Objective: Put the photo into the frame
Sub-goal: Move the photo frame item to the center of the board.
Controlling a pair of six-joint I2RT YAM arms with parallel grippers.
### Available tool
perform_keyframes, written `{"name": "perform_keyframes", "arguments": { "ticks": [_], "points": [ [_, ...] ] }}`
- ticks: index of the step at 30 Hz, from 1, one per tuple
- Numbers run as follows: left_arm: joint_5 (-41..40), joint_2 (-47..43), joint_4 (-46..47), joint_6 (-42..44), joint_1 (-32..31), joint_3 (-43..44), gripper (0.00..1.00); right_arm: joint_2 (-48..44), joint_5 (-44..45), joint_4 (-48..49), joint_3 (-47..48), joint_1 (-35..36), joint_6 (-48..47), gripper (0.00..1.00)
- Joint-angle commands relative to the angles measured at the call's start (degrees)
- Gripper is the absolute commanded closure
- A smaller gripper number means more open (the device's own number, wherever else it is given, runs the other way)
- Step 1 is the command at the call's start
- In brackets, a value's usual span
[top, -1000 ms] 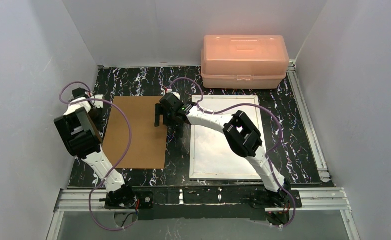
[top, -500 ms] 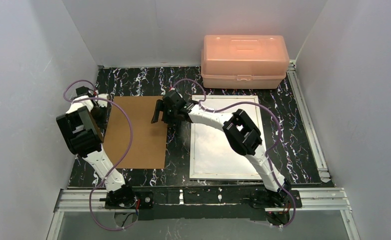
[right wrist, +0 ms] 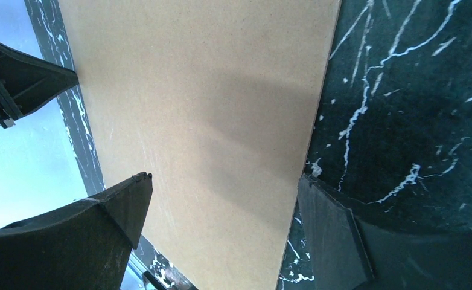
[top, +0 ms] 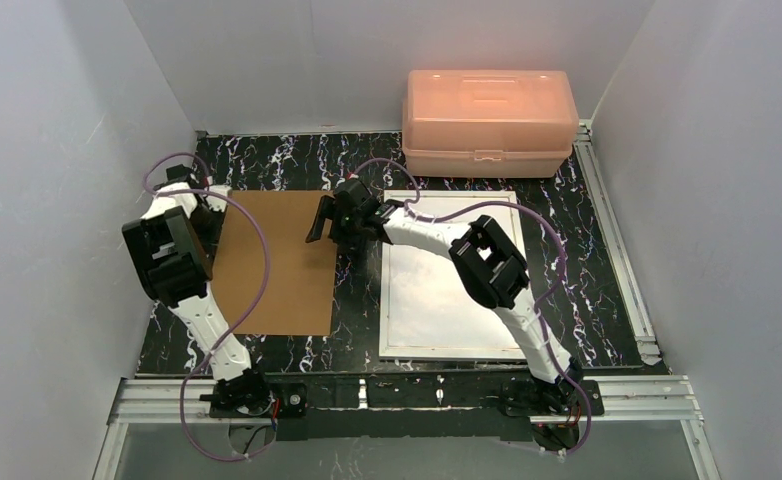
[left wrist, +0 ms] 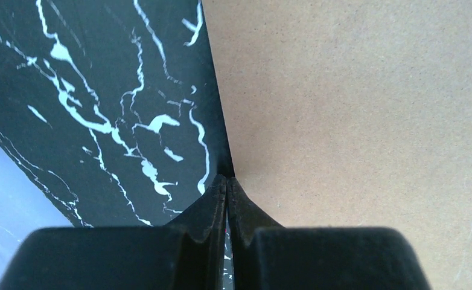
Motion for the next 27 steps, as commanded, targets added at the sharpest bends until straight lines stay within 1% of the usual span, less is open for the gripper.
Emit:
{"name": "perform_keyframes", "arguments": {
  "ticks": [1,9,16,27],
  "points": [
    [10.8,3.8,-6.3,-0.2,-5.3,-0.7,1.00,-1.2,-2.9,4.3,-1.6,0.8,2.1,0.04],
    [14.0,3.9,-9.7,-0.3,-7.2,1.1,1.00,-5.0,-3.6,5.1,-2.5,0.5,2.0,0.05],
    [13.9,2.6,-10.4,1.4,-10.4,-0.2,1.00,-11.7,-3.2,8.2,-8.3,0.2,3.4,0.05],
    [14.1,1.6,-12.2,1.9,-13.9,-0.9,1.00,-17.1,-2.6,11.1,-13.9,-0.3,4.5,0.05]
  ]
}}
